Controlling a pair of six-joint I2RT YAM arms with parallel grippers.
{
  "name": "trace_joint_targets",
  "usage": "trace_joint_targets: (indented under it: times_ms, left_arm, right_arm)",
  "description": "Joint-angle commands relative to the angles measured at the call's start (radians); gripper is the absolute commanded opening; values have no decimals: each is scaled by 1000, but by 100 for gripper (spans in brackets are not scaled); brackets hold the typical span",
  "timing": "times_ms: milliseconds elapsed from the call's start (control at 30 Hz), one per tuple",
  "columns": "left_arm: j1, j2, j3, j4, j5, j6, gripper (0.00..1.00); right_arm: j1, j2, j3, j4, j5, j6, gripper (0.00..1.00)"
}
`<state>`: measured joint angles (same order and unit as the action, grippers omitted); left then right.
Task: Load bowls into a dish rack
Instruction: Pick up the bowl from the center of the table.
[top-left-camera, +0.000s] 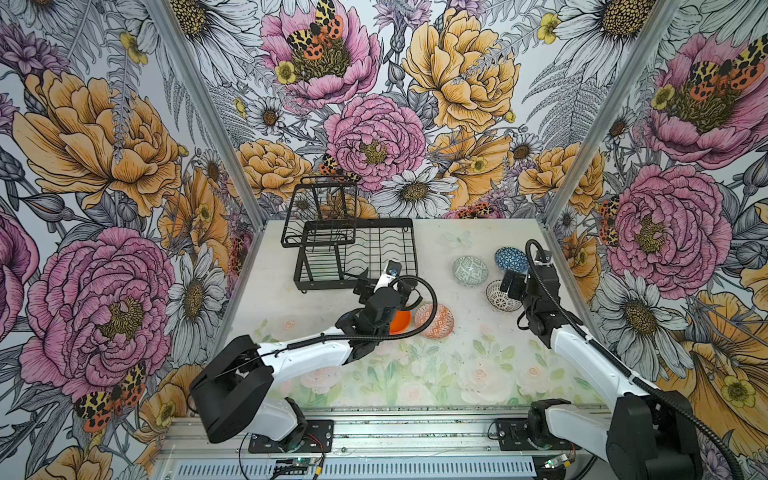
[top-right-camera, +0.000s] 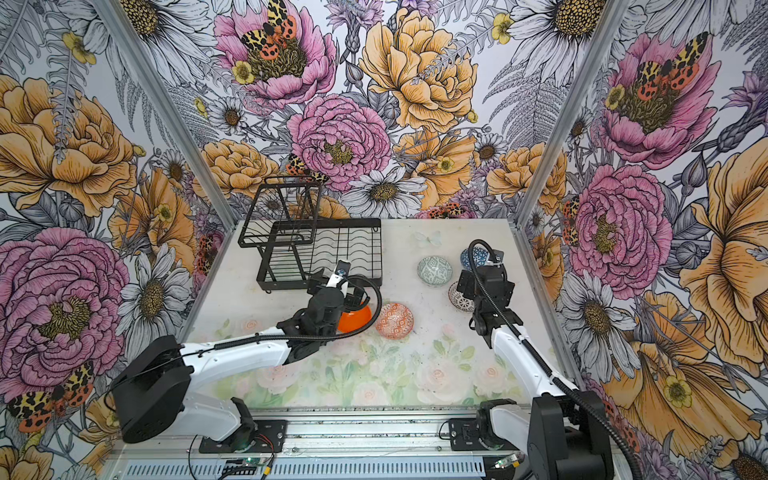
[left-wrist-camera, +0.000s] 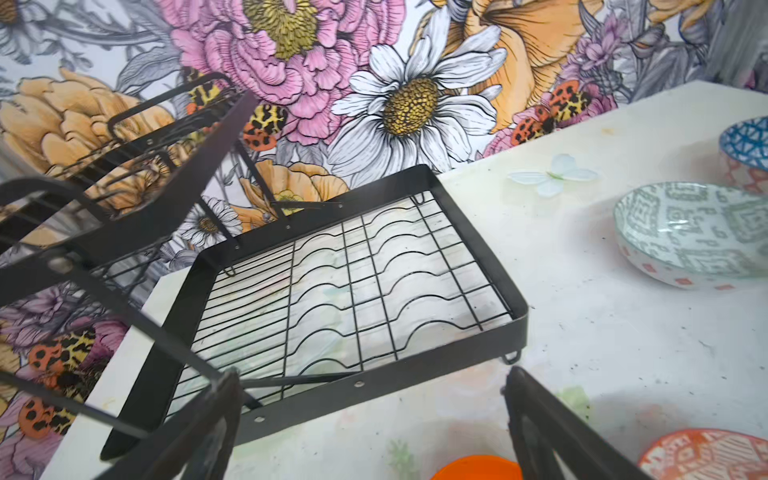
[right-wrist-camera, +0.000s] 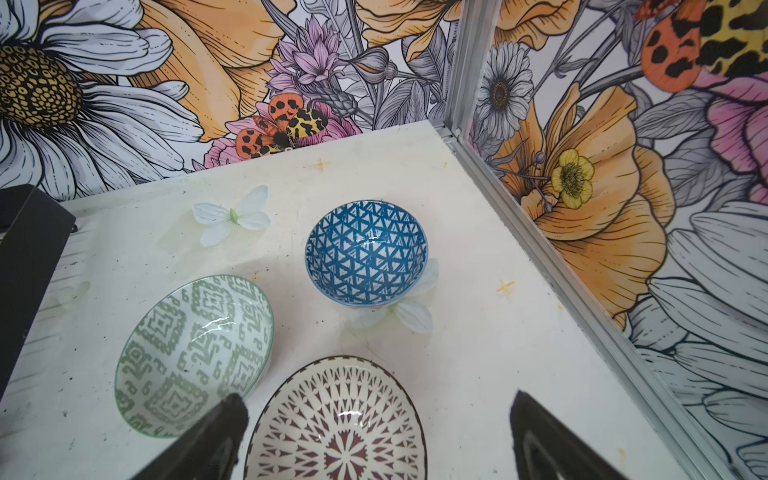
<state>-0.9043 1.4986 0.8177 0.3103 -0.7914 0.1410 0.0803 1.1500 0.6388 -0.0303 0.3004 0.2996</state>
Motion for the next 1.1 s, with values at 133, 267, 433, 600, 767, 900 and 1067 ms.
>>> trace_joint_targets:
  times_ms: [133, 267, 433, 600, 767, 900, 1067]
  left_arm:
    - [-69, 296, 326, -109, -64, 55, 99]
    - [-60, 359, 444, -248, 70, -50, 99]
    - [-35, 393, 564, -409, 284, -159, 99]
    - [-48, 409, 605, -561, 409, -238, 99]
    - [-48, 389, 553, -654, 509, -323, 99]
    - [-47, 383, 536, -726, 537, -346, 98]
    - [-8, 390, 514, -751, 653, -385, 92]
  right_arm:
    - [-1, -19, 39, -54, -26, 24, 99]
    - [-11, -15, 45, -59, -36, 34, 100]
    - [-27, 0, 45, -59, -60, 48, 99]
    - [-36, -9, 39, -59, -47, 46, 99]
    - [-39, -19, 39, -59, -48, 50, 100]
    - [-39, -34, 33, -59, -57, 58, 99]
    - [-39, -52, 19, -57, -74, 75, 100]
